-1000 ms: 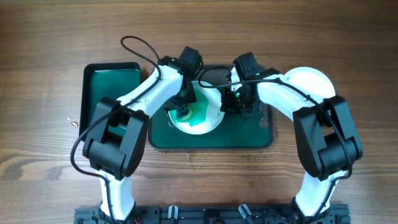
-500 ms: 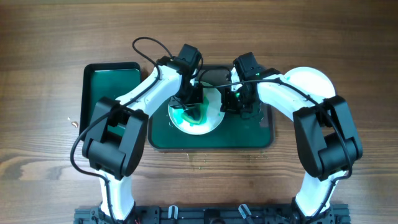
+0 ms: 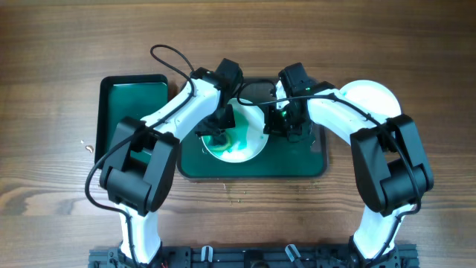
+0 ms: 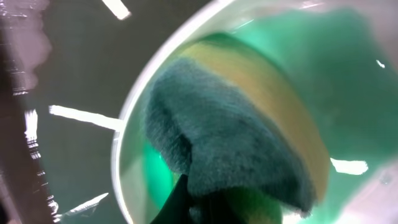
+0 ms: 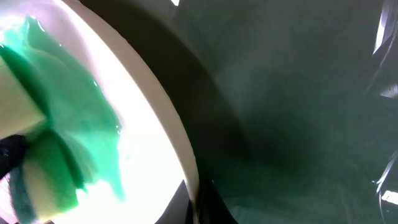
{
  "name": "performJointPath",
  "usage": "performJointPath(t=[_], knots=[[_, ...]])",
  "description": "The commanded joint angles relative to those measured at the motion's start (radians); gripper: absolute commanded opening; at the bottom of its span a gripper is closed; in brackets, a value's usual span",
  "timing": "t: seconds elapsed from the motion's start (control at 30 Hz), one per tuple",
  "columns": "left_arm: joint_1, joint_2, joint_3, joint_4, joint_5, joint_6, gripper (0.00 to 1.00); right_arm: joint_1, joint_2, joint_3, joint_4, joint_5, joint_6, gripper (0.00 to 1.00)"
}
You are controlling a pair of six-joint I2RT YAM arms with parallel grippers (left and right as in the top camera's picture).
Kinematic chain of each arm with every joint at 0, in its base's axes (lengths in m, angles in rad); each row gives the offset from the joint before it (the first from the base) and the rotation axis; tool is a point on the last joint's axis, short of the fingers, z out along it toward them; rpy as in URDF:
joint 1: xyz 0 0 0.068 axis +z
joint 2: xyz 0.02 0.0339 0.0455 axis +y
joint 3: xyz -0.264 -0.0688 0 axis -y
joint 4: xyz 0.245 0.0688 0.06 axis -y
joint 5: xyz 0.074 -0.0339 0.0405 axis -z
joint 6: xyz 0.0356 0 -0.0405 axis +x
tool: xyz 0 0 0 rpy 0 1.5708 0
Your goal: Clean dirty plates on tray and stack at the side
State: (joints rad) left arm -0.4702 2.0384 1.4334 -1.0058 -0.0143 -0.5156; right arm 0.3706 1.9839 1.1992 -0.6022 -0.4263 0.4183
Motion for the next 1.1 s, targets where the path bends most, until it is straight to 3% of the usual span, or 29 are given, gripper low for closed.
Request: performJointPath(t=[0.0, 0.17, 0.37, 0.43, 0.57, 0.73, 0.87, 1.07], knots=[[0.003, 0.017, -0.018, 0.038, 0.362, 0.214, 0.04, 0.003, 0.038, -0.036, -0.012, 0.049, 0.0, 0.04], [0.006, 0.017, -0.018, 0.163, 0.394, 0.219, 0.04, 0.003, 0.038, -0.036, -0.012, 0.049, 0.0, 0.04], [0.046, 0.016, -0.011, 0.169, -0.071, 0.005, 0.04, 0.003, 0.038, -0.036, -0.011, 0.049, 0.0, 0.04], [0.07, 0.015, 0.018, 0.097, -0.119, -0.023, 0.04, 0.003, 0.038, -0.036, -0.008, 0.05, 0.0, 0.04], [0.128, 0.014, 0.165, -0.086, -0.021, -0.053, 0.04, 0.003, 0.036, -0.036, 0.0, 0.053, 0.0, 0.04], [0.172, -0.014, 0.381, -0.243, 0.067, 0.008, 0.04, 0.003, -0.031, -0.036, -0.018, 0.129, -0.031, 0.04], [0.187, -0.062, 0.43, -0.264, 0.066, 0.015, 0.04, 0.003, -0.143, -0.036, -0.066, 0.254, -0.034, 0.05], [0.191, -0.075, 0.43, -0.264, 0.066, 0.014, 0.04, 0.052, -0.38, -0.036, -0.16, 0.621, -0.032, 0.04]])
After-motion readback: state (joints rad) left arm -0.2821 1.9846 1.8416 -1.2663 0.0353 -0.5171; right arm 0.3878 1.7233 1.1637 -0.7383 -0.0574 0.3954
